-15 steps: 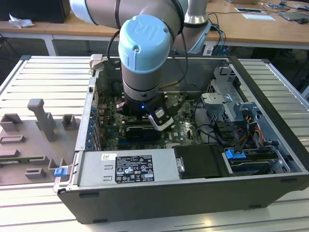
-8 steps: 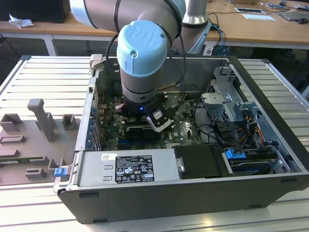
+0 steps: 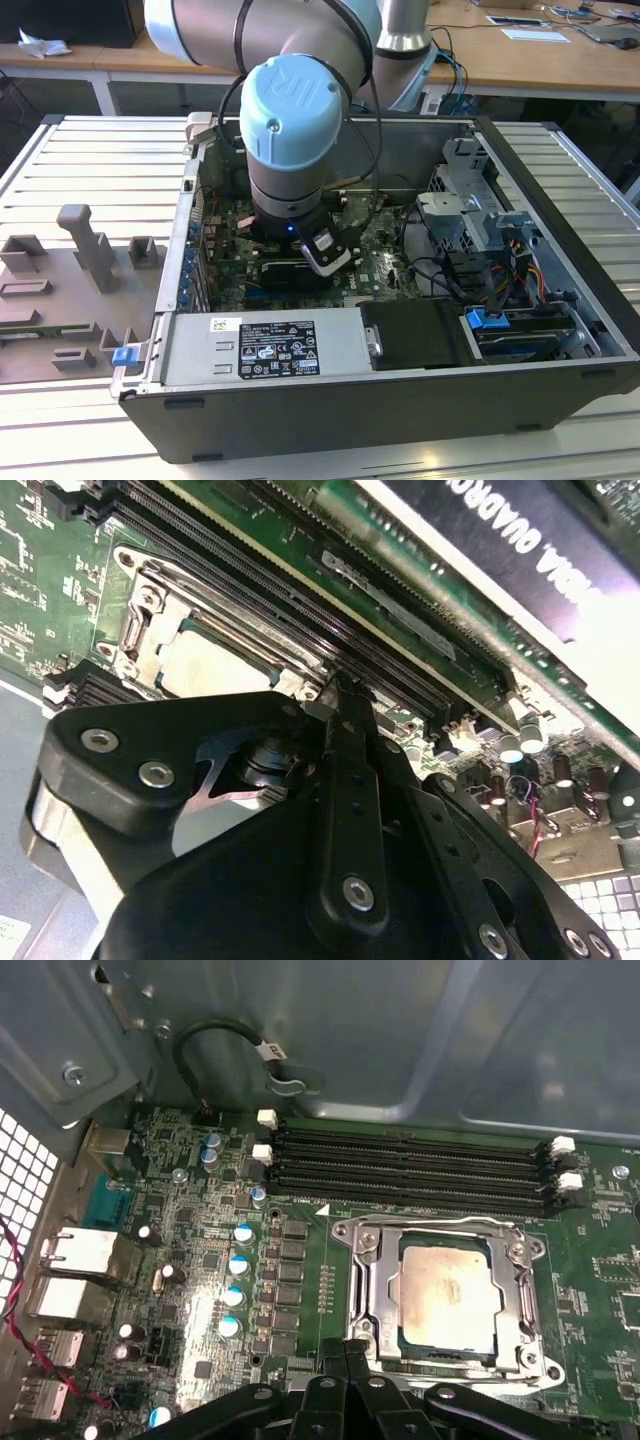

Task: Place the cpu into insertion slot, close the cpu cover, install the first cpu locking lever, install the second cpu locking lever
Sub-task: 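Install the second cpu locking lever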

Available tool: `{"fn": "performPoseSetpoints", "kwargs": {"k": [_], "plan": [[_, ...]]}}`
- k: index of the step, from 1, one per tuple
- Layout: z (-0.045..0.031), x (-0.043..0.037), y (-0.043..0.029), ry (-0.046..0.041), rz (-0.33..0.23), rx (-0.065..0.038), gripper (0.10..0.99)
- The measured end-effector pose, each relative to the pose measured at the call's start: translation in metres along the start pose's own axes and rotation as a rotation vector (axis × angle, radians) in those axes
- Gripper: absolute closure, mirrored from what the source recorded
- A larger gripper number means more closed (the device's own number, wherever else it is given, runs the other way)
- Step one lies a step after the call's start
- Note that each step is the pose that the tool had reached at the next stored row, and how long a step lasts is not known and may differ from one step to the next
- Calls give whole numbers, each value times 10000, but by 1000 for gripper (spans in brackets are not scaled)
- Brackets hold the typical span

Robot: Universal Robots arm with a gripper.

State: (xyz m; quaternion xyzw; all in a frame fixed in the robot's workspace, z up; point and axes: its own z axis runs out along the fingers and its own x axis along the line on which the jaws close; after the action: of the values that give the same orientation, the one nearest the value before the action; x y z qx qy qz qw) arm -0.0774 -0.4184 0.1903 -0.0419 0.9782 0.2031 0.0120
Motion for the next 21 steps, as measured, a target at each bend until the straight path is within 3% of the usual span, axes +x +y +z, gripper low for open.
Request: {"fn": "performPoseSetpoints", "kwargs": {"k": [6, 21], "plan": [[14, 35, 0, -2, -2, -24, 980], [-131, 28, 76, -2, -2, -21, 980]]}}
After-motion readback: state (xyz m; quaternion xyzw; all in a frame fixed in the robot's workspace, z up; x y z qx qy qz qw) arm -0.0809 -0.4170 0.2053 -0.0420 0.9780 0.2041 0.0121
